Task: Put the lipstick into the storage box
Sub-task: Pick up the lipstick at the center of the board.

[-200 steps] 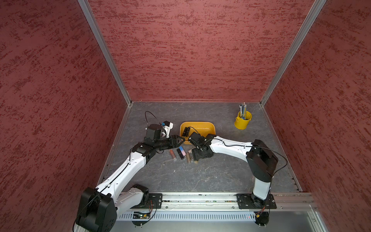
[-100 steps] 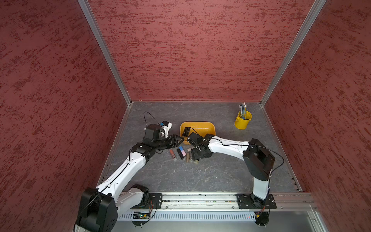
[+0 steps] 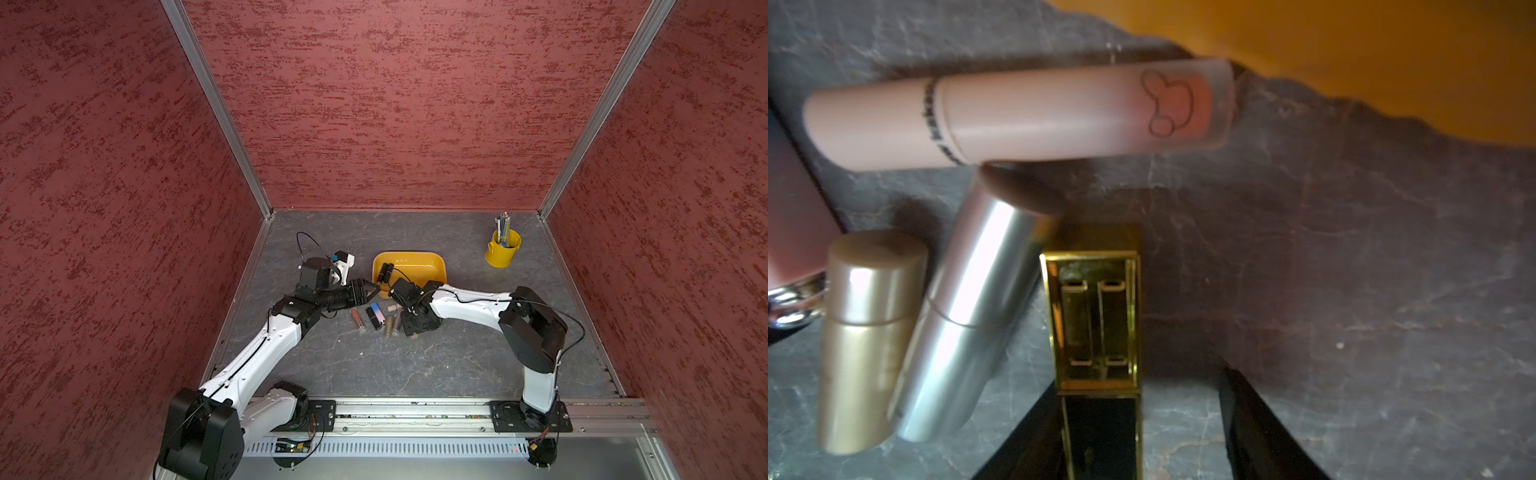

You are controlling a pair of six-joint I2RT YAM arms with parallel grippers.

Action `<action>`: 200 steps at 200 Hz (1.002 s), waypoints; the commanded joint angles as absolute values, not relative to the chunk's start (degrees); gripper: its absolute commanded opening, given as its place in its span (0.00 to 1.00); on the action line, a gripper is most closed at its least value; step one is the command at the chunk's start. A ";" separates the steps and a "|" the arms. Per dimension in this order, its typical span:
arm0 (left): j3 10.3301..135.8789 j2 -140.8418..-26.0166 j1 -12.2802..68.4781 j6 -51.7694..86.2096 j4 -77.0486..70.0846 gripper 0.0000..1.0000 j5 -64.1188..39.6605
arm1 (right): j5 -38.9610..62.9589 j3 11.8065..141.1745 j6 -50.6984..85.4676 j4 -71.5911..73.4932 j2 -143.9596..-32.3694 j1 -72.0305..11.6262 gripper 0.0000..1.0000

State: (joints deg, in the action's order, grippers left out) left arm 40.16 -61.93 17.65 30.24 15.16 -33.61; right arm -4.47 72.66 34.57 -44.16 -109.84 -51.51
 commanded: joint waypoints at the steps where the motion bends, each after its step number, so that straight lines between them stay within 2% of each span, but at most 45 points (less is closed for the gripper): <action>1: 39.38 -62.21 17.17 30.62 13.39 0.64 -34.28 | -2.89 71.82 35.24 -42.32 -108.74 -51.72 0.53; 58: 38.89 -62.05 17.18 31.20 12.71 0.64 -34.23 | -2.62 71.20 35.07 -42.01 -108.05 -51.68 0.39; 103: 38.15 -62.06 17.13 32.52 10.84 0.66 -34.67 | -2.07 70.08 34.66 -41.06 -106.62 -51.68 0.22; 156: 36.94 -62.25 17.05 35.88 6.08 0.70 -37.48 | 1.34 64.74 33.51 -37.54 -99.86 -51.59 0.19; 200: 35.11 -63.54 16.78 44.45 -8.63 0.74 -44.76 | 14.47 56.26 31.92 -27.96 -85.76 -47.15 0.19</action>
